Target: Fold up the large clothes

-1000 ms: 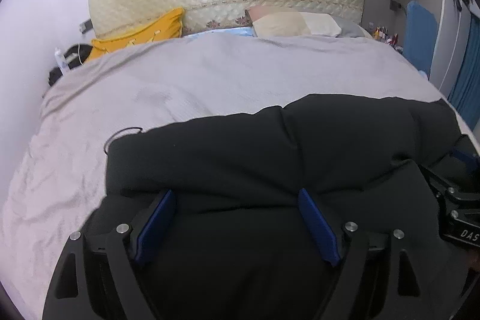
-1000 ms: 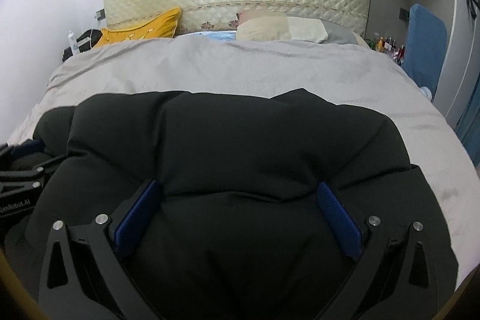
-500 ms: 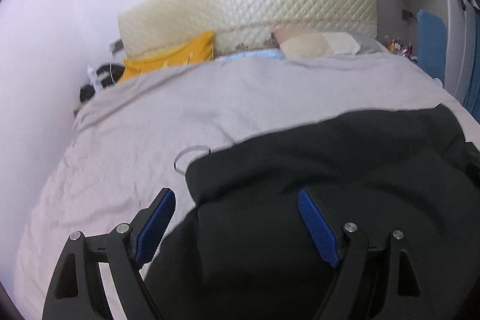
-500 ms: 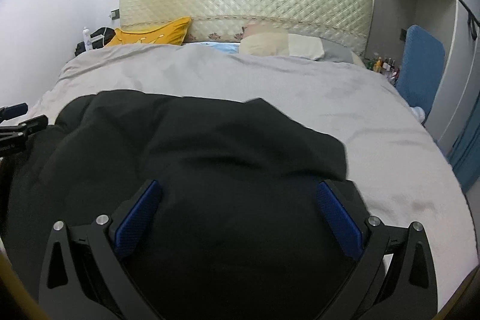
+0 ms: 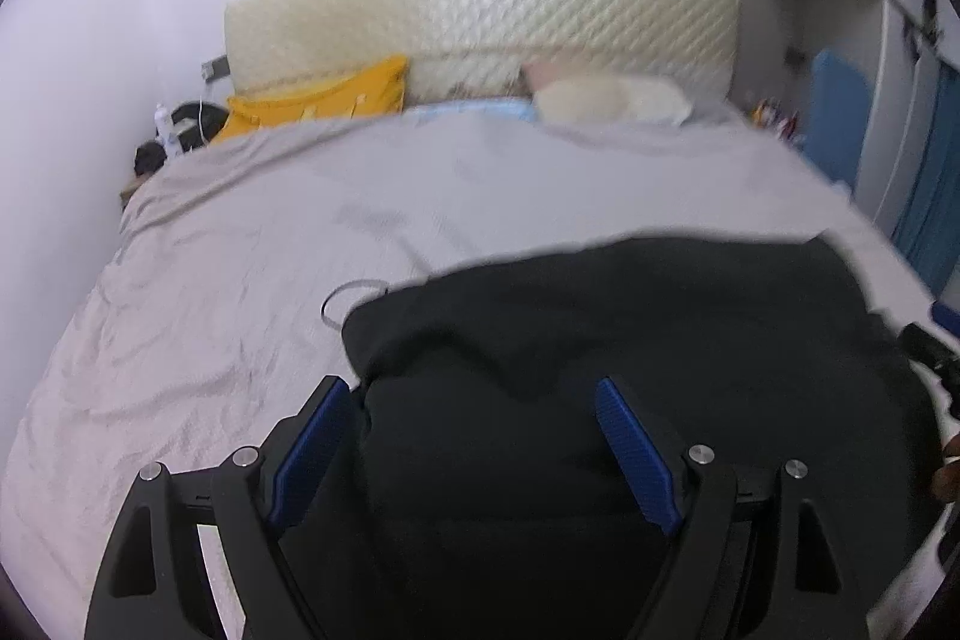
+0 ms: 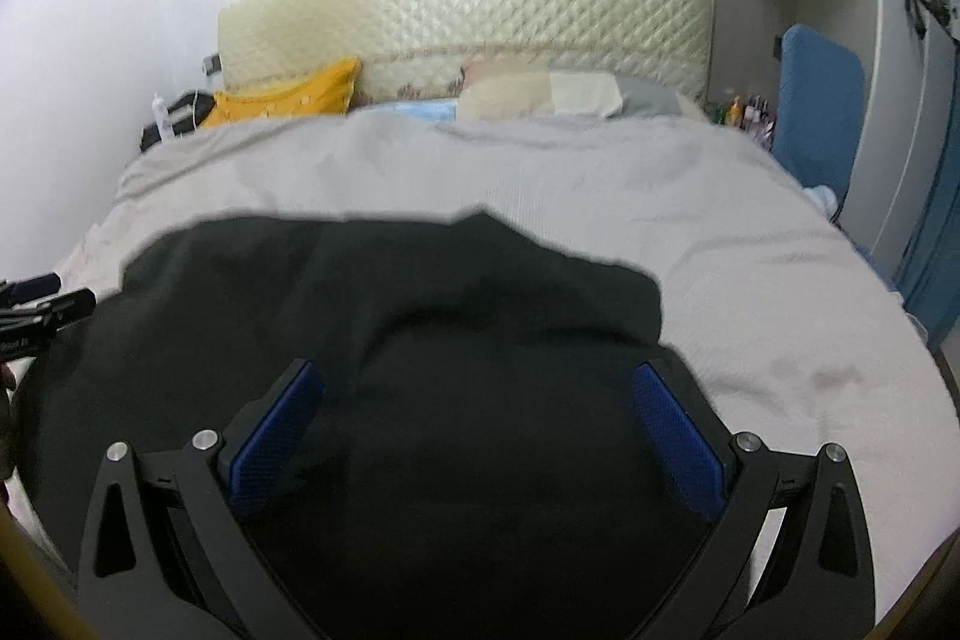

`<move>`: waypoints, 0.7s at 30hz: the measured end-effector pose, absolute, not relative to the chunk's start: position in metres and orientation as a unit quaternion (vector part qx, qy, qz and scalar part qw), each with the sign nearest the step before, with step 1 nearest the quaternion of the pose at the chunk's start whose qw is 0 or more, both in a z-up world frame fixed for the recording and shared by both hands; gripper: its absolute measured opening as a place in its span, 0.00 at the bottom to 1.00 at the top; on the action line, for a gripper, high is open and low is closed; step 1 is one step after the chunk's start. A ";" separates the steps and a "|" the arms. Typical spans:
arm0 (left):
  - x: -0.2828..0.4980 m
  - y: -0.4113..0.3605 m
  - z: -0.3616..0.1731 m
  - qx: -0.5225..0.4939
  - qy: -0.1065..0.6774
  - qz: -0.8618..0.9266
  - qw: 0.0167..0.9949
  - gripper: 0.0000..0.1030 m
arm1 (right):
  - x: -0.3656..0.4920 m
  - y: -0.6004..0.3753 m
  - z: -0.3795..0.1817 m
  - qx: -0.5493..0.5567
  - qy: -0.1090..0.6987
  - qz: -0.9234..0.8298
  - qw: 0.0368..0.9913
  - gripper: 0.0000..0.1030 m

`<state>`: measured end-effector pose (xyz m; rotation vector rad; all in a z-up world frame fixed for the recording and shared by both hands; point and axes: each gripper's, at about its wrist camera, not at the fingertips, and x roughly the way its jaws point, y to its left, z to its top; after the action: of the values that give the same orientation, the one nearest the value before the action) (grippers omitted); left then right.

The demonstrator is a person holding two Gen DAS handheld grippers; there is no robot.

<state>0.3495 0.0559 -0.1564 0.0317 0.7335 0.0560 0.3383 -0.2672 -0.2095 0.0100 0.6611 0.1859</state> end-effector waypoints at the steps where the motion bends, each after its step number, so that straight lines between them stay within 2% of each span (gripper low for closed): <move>1: 0.341 0.052 -0.143 0.011 0.346 0.024 0.938 0.81 | 0.330 -0.266 -0.195 0.005 0.315 0.089 0.945 1.00; 6: 0.291 0.028 -0.075 0.004 0.293 0.018 0.956 0.81 | 0.288 -0.255 -0.132 -0.002 0.276 0.094 0.957 1.00; 11: 0.234 0.010 -0.023 -0.001 0.250 0.010 0.968 0.86 | 0.235 -0.247 -0.073 -0.002 0.224 0.105 0.969 1.00; 16: 0.192 0.005 0.004 -0.001 0.222 0.005 0.975 0.87 | 0.178 -0.241 -0.036 0.008 0.174 0.126 0.977 1.00; 21: 0.158 -0.002 0.015 0.001 0.205 0.006 0.979 0.87 | 0.139 -0.237 -0.024 0.016 0.153 0.131 0.979 1.00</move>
<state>0.1577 -0.0021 0.0152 0.0026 0.4137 0.0112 0.1388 -0.2368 -0.0239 0.0314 0.3071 0.2635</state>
